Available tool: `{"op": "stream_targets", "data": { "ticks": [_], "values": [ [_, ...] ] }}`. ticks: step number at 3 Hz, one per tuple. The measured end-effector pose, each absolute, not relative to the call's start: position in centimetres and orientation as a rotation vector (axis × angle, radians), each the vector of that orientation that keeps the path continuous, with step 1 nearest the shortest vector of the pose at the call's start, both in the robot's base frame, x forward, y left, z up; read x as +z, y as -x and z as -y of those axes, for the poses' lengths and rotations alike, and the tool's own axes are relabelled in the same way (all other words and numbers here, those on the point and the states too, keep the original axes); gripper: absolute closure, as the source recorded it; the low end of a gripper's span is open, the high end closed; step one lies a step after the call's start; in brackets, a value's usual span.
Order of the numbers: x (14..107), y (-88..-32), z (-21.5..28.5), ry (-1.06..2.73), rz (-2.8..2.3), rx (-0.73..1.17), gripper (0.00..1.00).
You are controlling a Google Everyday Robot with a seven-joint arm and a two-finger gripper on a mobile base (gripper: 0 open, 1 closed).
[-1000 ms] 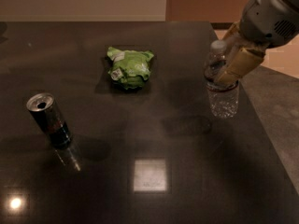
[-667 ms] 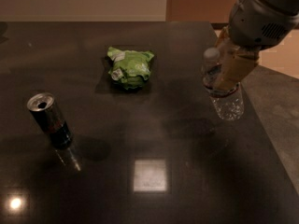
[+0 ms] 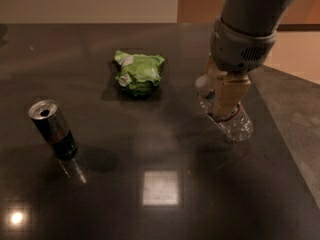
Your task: Knock water bottle over
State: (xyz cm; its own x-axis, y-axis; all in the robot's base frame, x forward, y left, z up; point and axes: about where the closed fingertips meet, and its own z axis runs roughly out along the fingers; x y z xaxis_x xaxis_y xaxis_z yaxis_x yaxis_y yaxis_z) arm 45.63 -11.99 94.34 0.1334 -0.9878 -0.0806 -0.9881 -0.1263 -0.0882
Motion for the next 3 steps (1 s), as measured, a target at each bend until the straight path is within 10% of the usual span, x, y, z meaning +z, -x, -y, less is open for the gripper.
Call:
{"op": "stream_targets", "data": {
  "ticks": [3],
  "values": [
    [90.3, -44.7, 8.6, 2.437, -1.958, 0.075, 0.35]
  ]
}}
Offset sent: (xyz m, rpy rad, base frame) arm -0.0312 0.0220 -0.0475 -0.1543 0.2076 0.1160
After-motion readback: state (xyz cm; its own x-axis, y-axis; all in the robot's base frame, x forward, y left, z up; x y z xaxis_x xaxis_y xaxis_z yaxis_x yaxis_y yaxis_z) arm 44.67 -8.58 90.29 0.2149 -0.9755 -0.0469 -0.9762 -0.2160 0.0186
